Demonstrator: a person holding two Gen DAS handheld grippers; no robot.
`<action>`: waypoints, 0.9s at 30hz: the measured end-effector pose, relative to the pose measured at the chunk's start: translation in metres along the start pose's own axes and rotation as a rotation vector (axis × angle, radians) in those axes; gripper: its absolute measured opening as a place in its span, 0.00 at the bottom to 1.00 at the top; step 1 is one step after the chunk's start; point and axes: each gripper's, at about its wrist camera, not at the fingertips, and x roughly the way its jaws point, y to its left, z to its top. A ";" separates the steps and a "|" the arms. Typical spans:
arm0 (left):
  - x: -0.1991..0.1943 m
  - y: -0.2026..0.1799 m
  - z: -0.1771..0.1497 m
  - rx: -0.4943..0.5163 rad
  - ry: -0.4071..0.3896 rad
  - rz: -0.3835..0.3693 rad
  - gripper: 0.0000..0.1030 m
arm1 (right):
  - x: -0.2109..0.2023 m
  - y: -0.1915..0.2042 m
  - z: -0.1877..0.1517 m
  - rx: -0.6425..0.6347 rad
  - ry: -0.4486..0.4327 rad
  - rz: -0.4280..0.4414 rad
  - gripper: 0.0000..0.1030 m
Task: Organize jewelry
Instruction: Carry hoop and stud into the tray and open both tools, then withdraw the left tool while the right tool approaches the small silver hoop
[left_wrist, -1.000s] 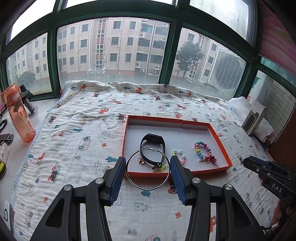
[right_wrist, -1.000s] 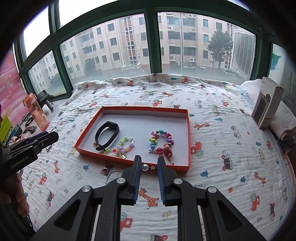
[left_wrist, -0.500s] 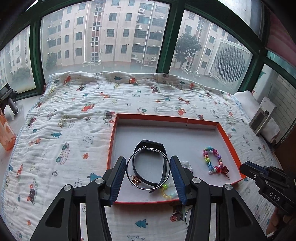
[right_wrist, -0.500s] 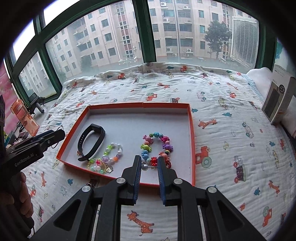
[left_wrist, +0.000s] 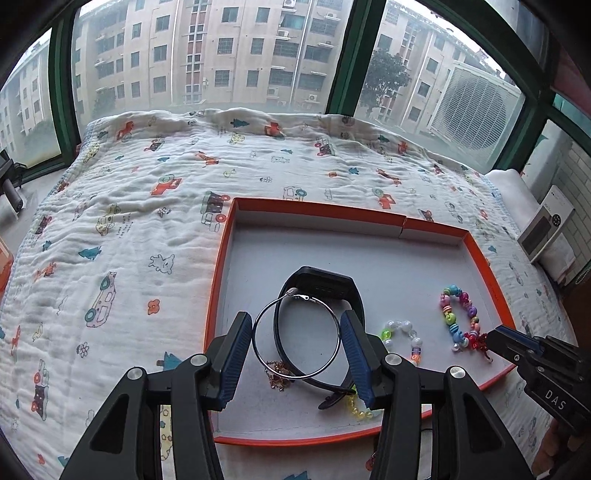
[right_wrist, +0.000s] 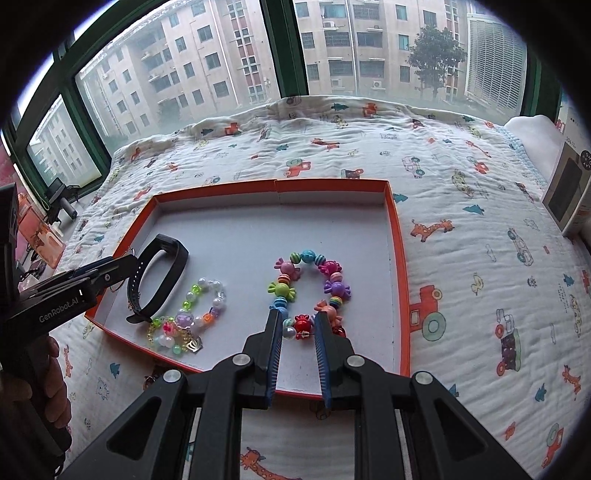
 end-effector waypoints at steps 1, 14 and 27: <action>0.001 0.001 0.000 0.000 0.002 0.001 0.52 | 0.001 0.000 0.000 0.001 0.002 0.000 0.20; -0.010 0.001 -0.003 0.005 -0.010 0.006 0.57 | 0.001 0.004 0.001 -0.044 0.003 0.000 0.30; -0.068 0.010 -0.022 -0.020 -0.066 -0.004 0.60 | -0.047 0.028 -0.020 -0.092 -0.041 0.081 0.46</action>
